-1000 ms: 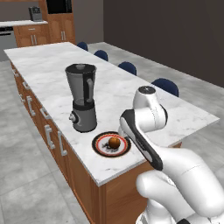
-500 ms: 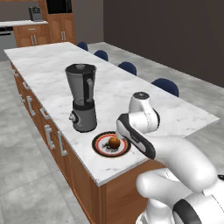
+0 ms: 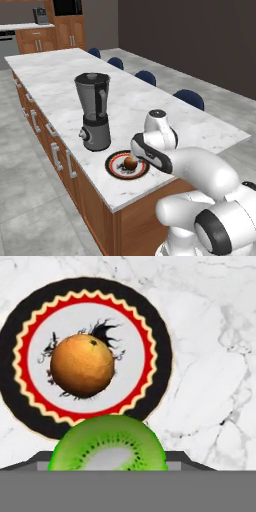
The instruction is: Pick the orange and kiwi from the fridge and place them on the plate next to the blender to make a fruit smoothie.
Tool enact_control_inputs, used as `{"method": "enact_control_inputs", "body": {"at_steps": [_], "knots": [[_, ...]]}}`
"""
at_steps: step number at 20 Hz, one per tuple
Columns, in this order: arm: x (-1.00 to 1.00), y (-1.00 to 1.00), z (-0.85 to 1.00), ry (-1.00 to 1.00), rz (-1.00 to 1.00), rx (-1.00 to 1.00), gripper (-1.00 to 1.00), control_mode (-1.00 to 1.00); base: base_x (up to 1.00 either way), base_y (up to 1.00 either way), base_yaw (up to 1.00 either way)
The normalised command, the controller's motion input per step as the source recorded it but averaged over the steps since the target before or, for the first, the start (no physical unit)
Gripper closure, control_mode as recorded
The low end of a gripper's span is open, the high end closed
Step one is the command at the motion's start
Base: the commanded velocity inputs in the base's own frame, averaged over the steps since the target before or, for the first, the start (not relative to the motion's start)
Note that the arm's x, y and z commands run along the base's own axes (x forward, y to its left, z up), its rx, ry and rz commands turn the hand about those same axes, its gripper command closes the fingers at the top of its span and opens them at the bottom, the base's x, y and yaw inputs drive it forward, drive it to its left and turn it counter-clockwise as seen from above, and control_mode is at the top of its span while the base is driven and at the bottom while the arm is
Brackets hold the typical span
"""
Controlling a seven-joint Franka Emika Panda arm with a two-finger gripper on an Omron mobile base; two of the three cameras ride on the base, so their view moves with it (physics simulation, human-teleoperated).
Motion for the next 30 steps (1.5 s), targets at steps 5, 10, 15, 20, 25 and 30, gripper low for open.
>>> {"method": "enact_control_inputs", "body": {"at_steps": [5, 10, 15, 20, 25, 30], "knots": [[0.2, 0.26, -0.32, -0.01, 0.01, 0.0, -1.0, -1.0, 0.0, 0.0, 0.0], [0.13, 0.19, -0.16, -0.03, 0.0, 0.0, -1.0, -1.0, 0.0, 0.0, 0.0], [0.01, 0.06, 0.05, 0.0, 0.0, 0.0, -1.0, -1.0, 0.0, 0.0, 0.0], [-0.1, -0.02, 0.49, -0.03, 0.0, 0.0, -1.0, -1.0, 0.0, 0.0, 0.0], [-0.9, -0.55, 0.58, -0.2, -0.01, 0.02, -1.0, -1.0, 0.0, 0.0, 0.0], [-1.0, -0.99, 0.3, -0.36, -0.01, 0.07, -1.0, -1.0, 0.0, 0.0, 0.0]]}}
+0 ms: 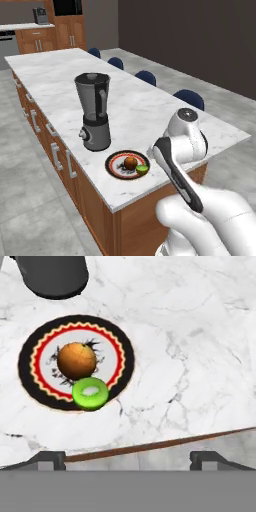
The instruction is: Pick the orange and kiwi from the fridge and place them on the plate next to the blender to make a fruit smoothie.
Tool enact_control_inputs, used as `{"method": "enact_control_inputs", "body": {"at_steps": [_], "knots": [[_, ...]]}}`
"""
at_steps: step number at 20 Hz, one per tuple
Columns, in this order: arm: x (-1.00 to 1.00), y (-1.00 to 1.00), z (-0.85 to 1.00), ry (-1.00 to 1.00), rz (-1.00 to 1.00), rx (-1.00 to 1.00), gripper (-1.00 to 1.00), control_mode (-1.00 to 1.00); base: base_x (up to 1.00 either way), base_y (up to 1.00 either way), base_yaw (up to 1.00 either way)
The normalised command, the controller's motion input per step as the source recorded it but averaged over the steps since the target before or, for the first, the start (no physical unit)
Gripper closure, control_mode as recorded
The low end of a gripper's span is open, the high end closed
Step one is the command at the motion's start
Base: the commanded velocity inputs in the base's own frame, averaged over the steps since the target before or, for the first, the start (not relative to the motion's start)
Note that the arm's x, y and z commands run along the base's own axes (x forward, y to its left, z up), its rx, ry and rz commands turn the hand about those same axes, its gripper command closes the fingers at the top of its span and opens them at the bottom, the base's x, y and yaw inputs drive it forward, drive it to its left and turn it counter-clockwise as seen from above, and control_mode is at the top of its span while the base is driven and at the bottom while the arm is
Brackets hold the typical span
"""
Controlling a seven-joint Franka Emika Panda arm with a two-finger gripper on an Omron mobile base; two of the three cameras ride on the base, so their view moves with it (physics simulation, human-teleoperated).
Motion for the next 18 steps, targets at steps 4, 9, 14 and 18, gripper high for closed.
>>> {"method": "enact_control_inputs", "body": {"at_steps": [4, 9, 14, 18], "knots": [[-1.0, -1.0, 0.28, -0.38, 0.0, 0.08, -1.0, -1.0, 0.0, 0.0, 0.0], [-1.0, -0.98, 0.83, -0.34, -0.02, 0.13, -1.0, -1.0, 0.0, 0.0, 0.0], [-0.98, -0.71, 1.0, -0.36, -0.11, 0.09, -1.0, -1.0, 0.0, 0.0, 0.0], [-0.81, -0.35, 0.88, -0.44, -0.05, 0.03, -1.0, -1.0, 0.0, 0.0, 0.0]]}}
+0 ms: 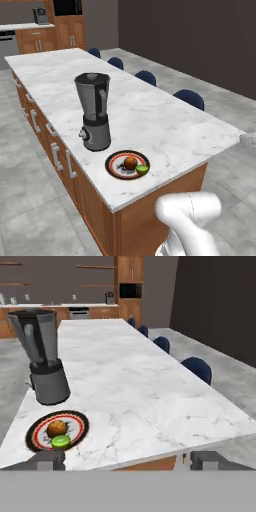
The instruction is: Pick the orange and kiwi from the fridge and place them on the plate next to the blender to make a fruit smoothie.
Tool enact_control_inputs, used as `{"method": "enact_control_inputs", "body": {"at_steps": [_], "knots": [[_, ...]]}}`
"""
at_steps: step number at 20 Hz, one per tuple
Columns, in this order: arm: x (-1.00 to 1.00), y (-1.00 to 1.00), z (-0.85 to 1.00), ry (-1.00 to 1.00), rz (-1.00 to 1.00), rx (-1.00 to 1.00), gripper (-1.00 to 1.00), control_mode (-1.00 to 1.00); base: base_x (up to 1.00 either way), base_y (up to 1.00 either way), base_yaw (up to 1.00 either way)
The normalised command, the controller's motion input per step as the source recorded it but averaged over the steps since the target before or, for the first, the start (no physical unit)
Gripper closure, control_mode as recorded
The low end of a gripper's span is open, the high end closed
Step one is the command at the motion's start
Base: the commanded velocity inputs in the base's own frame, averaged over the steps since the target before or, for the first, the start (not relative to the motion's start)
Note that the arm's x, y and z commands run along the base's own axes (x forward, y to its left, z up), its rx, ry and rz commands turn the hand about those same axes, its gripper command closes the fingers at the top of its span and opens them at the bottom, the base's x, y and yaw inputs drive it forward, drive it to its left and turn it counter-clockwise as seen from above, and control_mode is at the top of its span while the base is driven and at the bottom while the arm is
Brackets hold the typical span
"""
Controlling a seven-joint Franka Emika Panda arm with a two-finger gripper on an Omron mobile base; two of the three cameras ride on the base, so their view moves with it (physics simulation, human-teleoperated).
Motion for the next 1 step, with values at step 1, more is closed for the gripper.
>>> {"method": "enact_control_inputs", "body": {"at_steps": [1], "knots": [[0.0, -0.59, 0.05, -0.41, -0.27, 0.26, -1.0, -1.0, 0.0, 0.0, 0.0]]}}
